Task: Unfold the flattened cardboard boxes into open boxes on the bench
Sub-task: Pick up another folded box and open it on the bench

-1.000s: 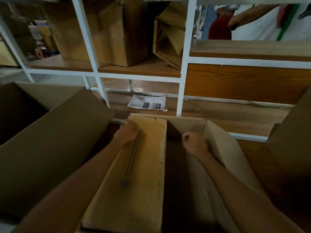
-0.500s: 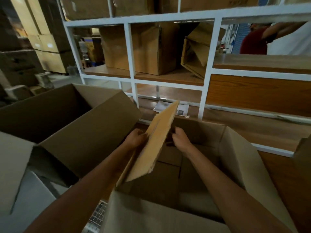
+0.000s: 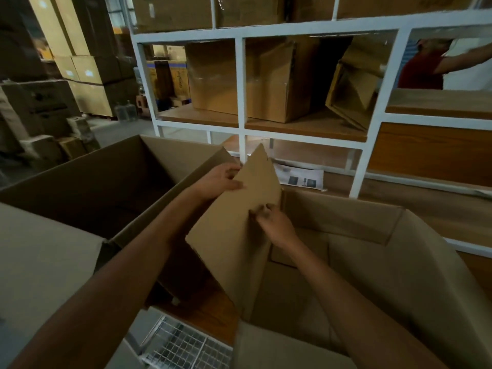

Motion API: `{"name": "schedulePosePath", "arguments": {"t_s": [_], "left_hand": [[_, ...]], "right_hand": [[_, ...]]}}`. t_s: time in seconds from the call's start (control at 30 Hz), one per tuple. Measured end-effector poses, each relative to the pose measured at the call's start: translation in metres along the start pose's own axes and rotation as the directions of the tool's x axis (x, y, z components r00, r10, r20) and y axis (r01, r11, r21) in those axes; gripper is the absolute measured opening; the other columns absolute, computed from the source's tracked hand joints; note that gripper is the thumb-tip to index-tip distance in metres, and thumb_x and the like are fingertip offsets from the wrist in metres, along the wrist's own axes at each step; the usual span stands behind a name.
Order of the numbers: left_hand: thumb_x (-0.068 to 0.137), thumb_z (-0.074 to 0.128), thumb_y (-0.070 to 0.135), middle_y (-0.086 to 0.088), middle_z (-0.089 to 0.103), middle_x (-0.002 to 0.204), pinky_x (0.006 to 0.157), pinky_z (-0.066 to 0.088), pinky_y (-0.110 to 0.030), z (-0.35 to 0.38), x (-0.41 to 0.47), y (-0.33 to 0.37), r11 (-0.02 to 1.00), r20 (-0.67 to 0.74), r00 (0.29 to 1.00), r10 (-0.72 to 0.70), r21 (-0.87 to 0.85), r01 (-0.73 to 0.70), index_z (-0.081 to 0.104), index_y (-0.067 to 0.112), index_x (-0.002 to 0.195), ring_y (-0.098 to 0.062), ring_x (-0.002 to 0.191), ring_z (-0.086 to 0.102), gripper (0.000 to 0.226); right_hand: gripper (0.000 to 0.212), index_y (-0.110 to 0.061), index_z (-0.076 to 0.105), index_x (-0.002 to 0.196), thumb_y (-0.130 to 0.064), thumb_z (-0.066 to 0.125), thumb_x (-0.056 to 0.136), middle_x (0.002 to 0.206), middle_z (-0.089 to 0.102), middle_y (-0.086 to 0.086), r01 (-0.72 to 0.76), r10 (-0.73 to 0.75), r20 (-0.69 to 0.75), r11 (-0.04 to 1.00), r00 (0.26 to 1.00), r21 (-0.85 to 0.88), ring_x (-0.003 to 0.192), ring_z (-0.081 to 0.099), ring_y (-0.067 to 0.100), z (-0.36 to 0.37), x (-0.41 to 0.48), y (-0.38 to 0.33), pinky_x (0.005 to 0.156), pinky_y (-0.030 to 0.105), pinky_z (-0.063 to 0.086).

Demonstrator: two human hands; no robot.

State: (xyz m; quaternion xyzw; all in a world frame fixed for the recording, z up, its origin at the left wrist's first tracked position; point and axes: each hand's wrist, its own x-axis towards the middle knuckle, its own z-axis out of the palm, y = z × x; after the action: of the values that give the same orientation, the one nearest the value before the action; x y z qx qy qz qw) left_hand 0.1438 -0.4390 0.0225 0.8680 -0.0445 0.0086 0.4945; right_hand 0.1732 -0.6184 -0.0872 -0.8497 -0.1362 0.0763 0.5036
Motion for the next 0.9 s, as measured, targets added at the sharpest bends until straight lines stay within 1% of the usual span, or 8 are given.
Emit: {"name": "schedulePosePath", "arguments": {"t_s": [0.07,0.27,0.37,0.43,0.6,0.67,0.77,0.9], "left_hand": [[0.085,0.070,0.011,0.004,0.061,0.115,0.079,0.052,-0.024,-0.016,0.012,-0.013,0.993,0.034,0.998,-0.059,0.101,0.055,0.052,0.014,0.131,-0.013,0.105,0.061,0.049],[0.084,0.066,0.010,-0.012,0.064,0.101,0.080,0.052,-0.037,-0.020,0.038,-0.067,0.796,0.107,0.942,-0.317,0.571,0.203,0.064,-0.002,0.109,-0.029,0.095,0.063,0.028],[0.082,0.065,0.021,-0.017,0.063,0.120,0.097,0.051,-0.042,0.002,0.050,-0.127,0.834,0.117,0.913,-0.391,0.464,0.298,0.058,-0.003,0.124,-0.032,0.107,0.062,0.050],[0.094,0.056,0.024,-0.018,0.055,0.134,0.103,0.042,-0.036,0.025,0.047,-0.150,0.871,0.216,0.919,-0.331,0.445,0.209,0.053,-0.003,0.130,-0.029,0.117,0.056,0.045],[0.103,0.046,0.030,-0.016,0.065,0.119,0.085,0.050,-0.028,0.082,0.031,-0.168,0.898,0.483,0.812,-0.327,0.427,0.108,0.065,0.000,0.120,-0.027,0.104,0.063,0.040],[0.101,0.048,0.021,-0.017,0.066,0.096,0.070,0.046,-0.027,0.101,0.031,-0.155,0.952,0.458,0.851,-0.257,0.271,0.141,0.067,-0.007,0.107,-0.029,0.087,0.063,0.035],[0.100,0.042,0.028,-0.016,0.066,0.089,0.071,0.053,-0.038,0.121,0.040,-0.121,0.981,0.259,0.948,-0.185,-0.006,0.193,0.066,0.003,0.092,-0.031,0.082,0.063,0.036],[0.092,0.056,0.046,-0.002,0.062,0.100,0.079,0.048,-0.033,0.142,0.053,-0.099,0.975,0.166,0.961,-0.222,0.065,0.214,0.062,0.008,0.105,-0.026,0.099,0.062,0.040]], "right_hand": [[0.075,-0.019,0.041,0.142,-0.066,0.058,0.085,0.142,0.051,0.005,-0.094,0.094,-0.002,0.995,0.996,0.037,0.126,0.052,0.028,0.012,0.002,0.001,0.099,0.038,0.045],[0.107,-0.014,0.041,0.140,-0.071,0.075,0.056,0.140,0.054,0.005,-0.236,0.248,-0.066,0.960,0.967,0.153,0.120,0.057,0.025,0.049,0.023,0.017,0.100,0.045,0.049],[0.099,-0.011,0.025,0.152,-0.036,0.081,0.075,0.148,0.044,0.009,-0.280,0.308,-0.176,0.946,0.935,0.164,0.132,0.047,0.028,0.058,0.021,0.018,0.106,0.044,0.044],[0.101,-0.015,0.016,0.155,-0.022,0.080,0.077,0.151,0.040,0.009,-0.287,0.320,-0.242,0.944,0.916,0.163,0.134,0.044,0.028,0.059,0.018,0.024,0.106,0.044,0.044],[0.088,-0.021,0.023,0.153,-0.009,0.073,0.081,0.144,0.049,0.009,-0.370,0.368,-0.364,0.927,0.856,0.067,0.128,0.051,0.031,0.060,0.009,0.036,0.096,0.045,0.051],[0.075,-0.021,0.034,0.148,-0.014,0.071,0.084,0.136,0.056,0.008,-0.361,0.326,-0.415,0.932,0.849,-0.007,0.122,0.056,0.030,0.060,0.007,0.034,0.094,0.043,0.052],[0.048,-0.019,0.047,0.138,-0.014,0.059,0.092,0.130,0.060,0.006,-0.284,0.269,-0.400,0.958,0.876,0.022,0.117,0.059,0.026,0.060,0.000,0.034,0.097,0.040,0.051],[0.026,-0.010,0.066,0.117,-0.016,0.048,0.099,0.113,0.068,0.009,-0.247,0.204,-0.289,0.962,0.935,-0.120,0.093,0.060,0.016,0.034,-0.022,0.039,0.070,0.021,0.046]]}}
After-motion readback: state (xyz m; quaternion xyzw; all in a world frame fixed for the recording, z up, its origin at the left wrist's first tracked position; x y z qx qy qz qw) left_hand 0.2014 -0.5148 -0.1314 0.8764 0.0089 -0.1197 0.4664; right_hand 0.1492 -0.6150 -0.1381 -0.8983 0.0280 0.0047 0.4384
